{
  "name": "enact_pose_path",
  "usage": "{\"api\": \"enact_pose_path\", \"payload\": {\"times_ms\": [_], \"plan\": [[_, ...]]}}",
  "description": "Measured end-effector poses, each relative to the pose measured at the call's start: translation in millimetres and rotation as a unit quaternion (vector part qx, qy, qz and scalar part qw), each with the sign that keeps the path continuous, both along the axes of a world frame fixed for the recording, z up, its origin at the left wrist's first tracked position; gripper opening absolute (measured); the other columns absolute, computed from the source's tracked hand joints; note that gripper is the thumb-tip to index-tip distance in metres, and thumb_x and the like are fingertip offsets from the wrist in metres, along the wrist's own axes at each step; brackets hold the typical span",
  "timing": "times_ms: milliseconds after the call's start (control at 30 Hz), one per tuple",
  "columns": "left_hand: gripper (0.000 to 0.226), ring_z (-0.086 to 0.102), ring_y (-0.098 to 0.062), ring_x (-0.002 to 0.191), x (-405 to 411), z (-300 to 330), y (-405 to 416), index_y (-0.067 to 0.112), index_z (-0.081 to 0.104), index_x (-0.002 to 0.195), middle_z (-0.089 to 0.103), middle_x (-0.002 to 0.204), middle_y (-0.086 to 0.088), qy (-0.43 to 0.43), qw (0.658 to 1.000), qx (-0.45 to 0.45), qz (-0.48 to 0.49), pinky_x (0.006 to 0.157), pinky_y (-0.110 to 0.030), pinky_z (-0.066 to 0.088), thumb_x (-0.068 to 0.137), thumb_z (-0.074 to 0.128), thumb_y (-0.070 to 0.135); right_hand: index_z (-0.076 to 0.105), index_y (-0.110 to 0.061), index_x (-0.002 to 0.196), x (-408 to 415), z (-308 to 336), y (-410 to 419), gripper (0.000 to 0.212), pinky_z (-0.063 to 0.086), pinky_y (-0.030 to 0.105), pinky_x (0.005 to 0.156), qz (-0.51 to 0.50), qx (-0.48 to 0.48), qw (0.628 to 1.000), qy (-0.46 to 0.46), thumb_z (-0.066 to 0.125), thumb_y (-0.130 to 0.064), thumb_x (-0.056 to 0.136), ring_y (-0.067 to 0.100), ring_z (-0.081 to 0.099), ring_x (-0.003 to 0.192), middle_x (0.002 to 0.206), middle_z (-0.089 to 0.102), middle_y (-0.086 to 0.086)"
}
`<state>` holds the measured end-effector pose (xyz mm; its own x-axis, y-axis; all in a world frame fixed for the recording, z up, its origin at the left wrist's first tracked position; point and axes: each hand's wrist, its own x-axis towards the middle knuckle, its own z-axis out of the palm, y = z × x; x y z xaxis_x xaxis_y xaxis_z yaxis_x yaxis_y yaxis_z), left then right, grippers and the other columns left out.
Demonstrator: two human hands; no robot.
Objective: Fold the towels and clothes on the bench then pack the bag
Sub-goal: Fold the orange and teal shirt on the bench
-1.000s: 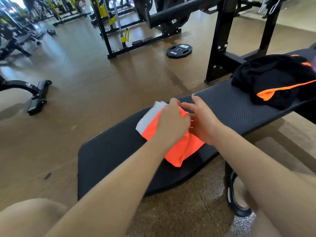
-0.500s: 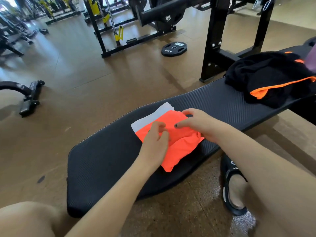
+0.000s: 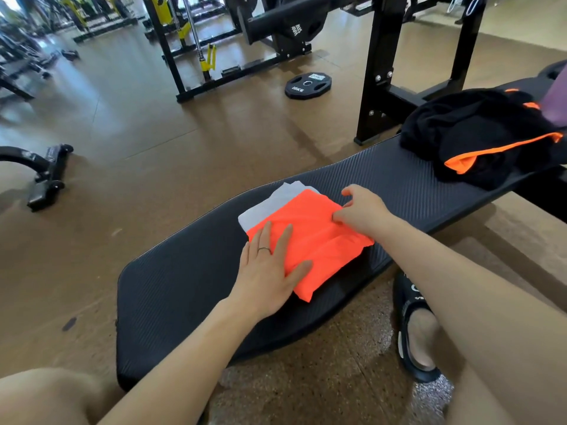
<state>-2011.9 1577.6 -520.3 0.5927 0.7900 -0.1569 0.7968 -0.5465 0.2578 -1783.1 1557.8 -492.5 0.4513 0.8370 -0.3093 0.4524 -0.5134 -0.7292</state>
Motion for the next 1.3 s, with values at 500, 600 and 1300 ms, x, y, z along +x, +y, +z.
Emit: {"api": "enact_pose_path", "payload": {"times_ms": [500, 600, 1300], "plan": [[0.063, 0.067, -0.021, 0.102, -4.7, 6.1, -1.6, 0.028, 0.030, 0.115, 0.062, 0.118, -0.007, -0.370, 0.818, -0.285, 0.336, 0.087, -0.045, 0.059, 0.078, 0.080, 0.035, 0.050, -0.017, 0.135, -17.5, 14.1, -19.4, 0.040, 0.052, 0.042, 0.088, 0.074, 0.072, 0.989, -0.103, 0.057, -0.020, 0.096, 0.028, 0.059, 0.110, 0.124, 0.061, 0.008], [0.075, 0.064, -0.024, 0.107, 10.9, 8.0, -17.6, 0.036, 0.027, 0.112, 0.055, 0.122, -0.007, -0.367, 0.826, -0.274, 0.329, 0.088, -0.049, 0.059, 0.061, 0.081, 0.049, 0.053, -0.020, 0.134, -16.2, 13.1, -17.4, 0.038, 0.050, 0.042, 0.089, 0.064, 0.132, 0.979, -0.138, 0.055, -0.016, 0.096, 0.025, 0.057, 0.112, 0.125, 0.061, 0.004], [0.056, 0.073, -0.012, 0.071, -46.2, 7.3, -39.2, 0.032, 0.045, 0.134, 0.055, 0.127, 0.004, -0.341, 0.866, -0.216, 0.296, 0.075, -0.038, 0.063, 0.085, 0.071, 0.023, 0.045, -0.035, 0.150, -85.3, -21.3, -45.4, 0.079, 0.025, 0.044, 0.120, 0.319, 0.065, 0.886, -0.329, 0.001, -0.060, 0.090, 0.026, 0.031, 0.145, 0.159, 0.038, 0.002]]}}
